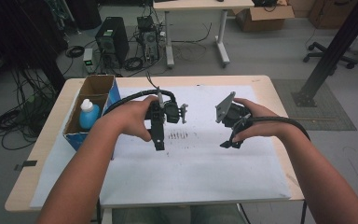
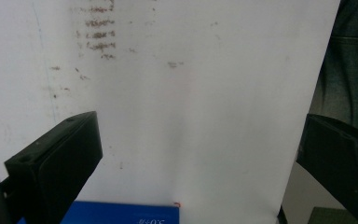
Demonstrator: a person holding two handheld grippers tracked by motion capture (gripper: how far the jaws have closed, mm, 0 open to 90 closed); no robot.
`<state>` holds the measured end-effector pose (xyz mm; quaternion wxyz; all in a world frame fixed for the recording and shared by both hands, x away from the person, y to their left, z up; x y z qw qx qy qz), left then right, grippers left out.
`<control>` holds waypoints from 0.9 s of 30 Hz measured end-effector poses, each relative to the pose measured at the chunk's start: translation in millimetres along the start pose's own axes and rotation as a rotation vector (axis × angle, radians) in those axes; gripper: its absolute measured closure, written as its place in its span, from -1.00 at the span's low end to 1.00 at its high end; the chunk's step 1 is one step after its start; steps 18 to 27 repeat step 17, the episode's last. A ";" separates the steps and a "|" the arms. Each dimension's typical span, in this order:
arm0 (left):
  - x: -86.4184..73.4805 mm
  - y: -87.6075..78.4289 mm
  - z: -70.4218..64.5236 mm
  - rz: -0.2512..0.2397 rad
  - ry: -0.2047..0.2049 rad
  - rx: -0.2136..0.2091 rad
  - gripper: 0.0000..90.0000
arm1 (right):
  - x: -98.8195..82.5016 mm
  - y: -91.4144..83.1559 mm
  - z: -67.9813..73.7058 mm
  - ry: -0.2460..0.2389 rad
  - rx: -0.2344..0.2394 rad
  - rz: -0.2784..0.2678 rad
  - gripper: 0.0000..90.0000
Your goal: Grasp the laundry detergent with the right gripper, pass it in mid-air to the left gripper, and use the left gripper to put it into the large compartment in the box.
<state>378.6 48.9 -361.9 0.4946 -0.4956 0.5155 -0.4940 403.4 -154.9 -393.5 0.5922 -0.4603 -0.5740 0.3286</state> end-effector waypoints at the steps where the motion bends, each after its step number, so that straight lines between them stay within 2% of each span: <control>1: 0.2 0.0 0.5 0.001 0.002 0.002 -0.99 | 0.1 0.2 0.1 0.000 0.001 0.000 -0.93; 27: 4.1 4.1 5.2 -0.008 0.006 -0.006 -1.00 | -2.2 1.6 0.1 0.002 0.005 0.005 -0.93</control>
Point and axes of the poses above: each handheld gripper's, and its own axes: y roughly forward along the jaws, x roughly out of its top, z roughly to its left, the point moved 8 cm from there along y, roughly forward along the jaws, and after that the axes turned 7 degrees about y, right-handed, at the moved point
